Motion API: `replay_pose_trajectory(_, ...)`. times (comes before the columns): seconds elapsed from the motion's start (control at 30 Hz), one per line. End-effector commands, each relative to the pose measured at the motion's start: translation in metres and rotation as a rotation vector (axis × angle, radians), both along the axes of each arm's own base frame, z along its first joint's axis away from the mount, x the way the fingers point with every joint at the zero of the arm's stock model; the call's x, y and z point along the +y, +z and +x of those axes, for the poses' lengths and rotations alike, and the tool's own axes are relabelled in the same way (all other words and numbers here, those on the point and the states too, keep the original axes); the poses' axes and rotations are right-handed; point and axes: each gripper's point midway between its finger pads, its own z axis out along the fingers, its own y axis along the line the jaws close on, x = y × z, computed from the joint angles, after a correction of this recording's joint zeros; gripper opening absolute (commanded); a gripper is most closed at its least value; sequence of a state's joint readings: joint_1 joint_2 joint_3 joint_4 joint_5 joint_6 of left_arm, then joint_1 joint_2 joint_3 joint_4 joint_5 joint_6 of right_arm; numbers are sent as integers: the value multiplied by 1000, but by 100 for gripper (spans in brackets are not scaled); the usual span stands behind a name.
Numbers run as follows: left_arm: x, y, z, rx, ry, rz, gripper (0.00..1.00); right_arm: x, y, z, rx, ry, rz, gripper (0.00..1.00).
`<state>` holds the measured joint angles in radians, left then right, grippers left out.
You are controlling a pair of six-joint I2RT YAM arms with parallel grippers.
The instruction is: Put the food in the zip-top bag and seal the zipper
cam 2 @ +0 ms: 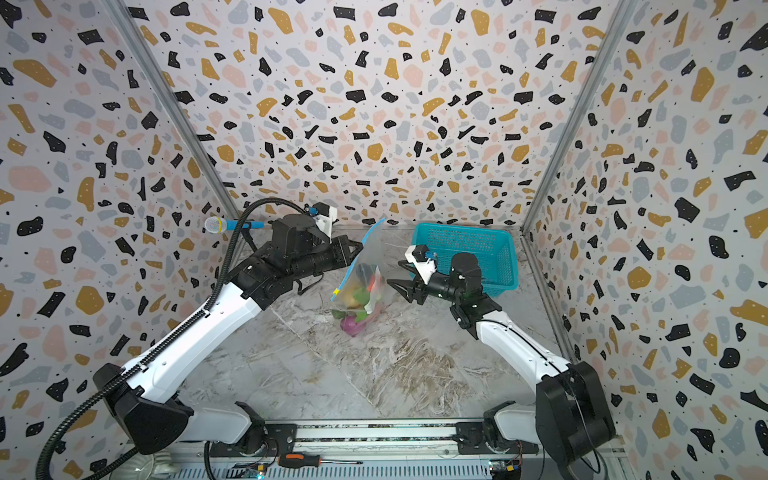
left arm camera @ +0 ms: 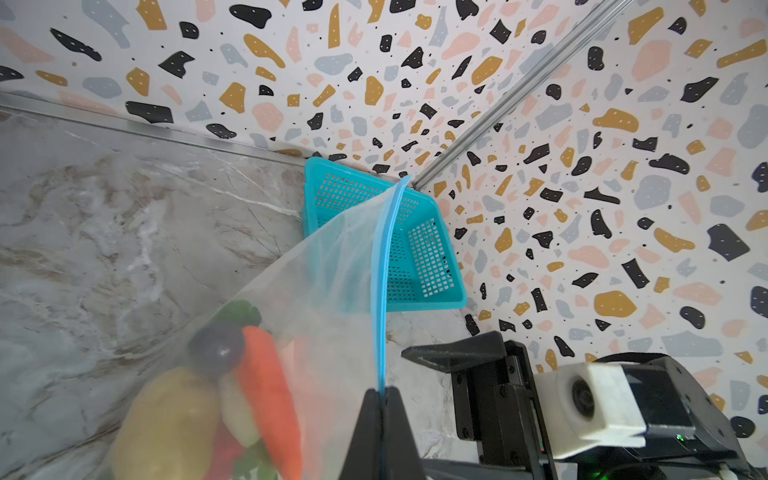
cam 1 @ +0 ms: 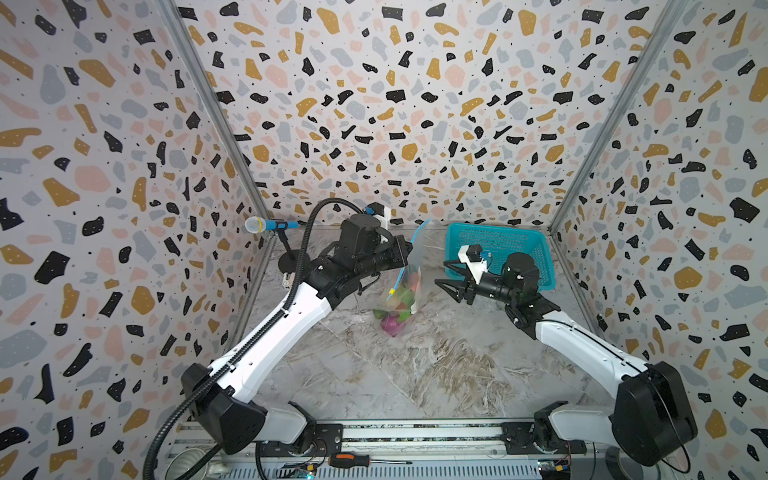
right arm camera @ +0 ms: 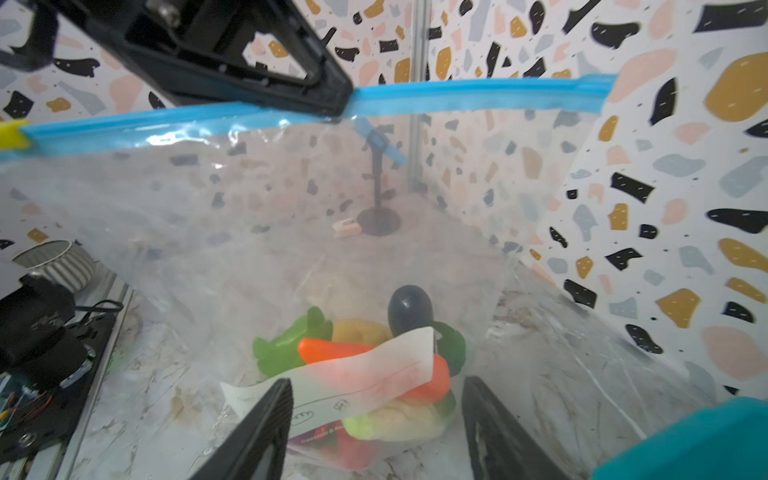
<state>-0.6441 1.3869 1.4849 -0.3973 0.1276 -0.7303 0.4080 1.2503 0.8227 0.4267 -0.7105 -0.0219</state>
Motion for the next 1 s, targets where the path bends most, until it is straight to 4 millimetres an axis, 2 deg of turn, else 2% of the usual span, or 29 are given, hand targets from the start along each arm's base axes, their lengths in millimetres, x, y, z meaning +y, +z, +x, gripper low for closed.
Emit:
replay_pose_trajectory(0.0, -4, 54, -5, -89, 56, -149, 0, -19, 8, 1, 68, -114, 82, 67)
replay_pose_trajectory(0.27, -32, 56, -20, -31, 105, -270, 0, -60, -14, 1, 283, -298, 210, 68)
replay_pose_trajectory(0.43, -58, 45, -28, 30, 108, -289, 0, -103, -31, 20, 376, -490, 228, 67)
replay_pose_trajectory(0.6, -77, 32, -38, 80, 113, -325, 0, -133, -55, 37, 516, -619, 251, 67)
replay_pose_trajectory(0.83, -95, 26, -50, 96, 79, -340, 0, -159, -108, 32, 790, -704, 352, 69)
replay_pose_trajectory(0.97, -98, 24, -52, 96, 66, -351, 0, -165, -119, 38, 795, -725, 411, 73)
